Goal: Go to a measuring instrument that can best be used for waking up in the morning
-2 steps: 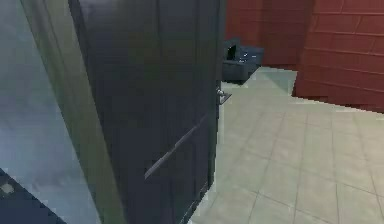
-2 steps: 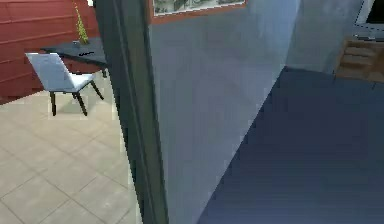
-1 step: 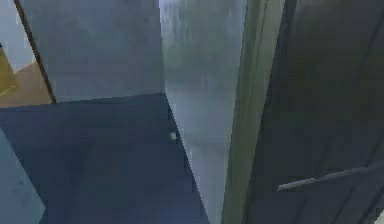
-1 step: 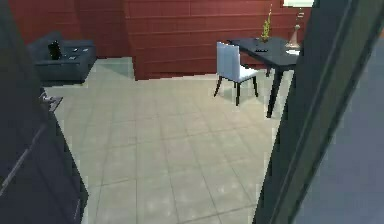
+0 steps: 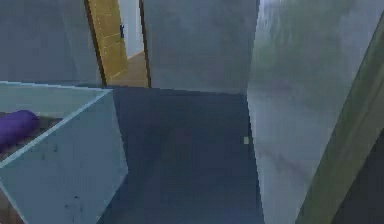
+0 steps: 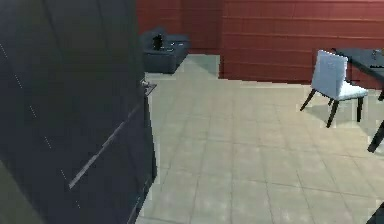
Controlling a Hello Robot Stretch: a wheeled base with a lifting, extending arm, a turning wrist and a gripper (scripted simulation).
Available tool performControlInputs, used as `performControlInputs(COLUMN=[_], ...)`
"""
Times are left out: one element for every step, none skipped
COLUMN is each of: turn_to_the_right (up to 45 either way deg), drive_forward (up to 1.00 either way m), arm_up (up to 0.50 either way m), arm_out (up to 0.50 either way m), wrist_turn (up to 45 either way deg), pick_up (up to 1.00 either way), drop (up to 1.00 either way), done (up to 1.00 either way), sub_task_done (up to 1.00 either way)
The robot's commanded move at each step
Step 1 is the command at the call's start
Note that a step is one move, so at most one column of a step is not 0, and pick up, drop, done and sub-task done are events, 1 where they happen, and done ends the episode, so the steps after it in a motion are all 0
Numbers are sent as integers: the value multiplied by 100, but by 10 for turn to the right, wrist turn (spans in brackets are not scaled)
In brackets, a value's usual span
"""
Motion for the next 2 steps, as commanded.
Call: performControlInputs(turn_to_the_right=[0,0], drive_forward=[100,50], arm_up=[0,0], arm_out=[0,0], wrist_turn=[0,0], pick_up=[0,0], drop=[0,0], done=[0,0], sub_task_done=[0,0])
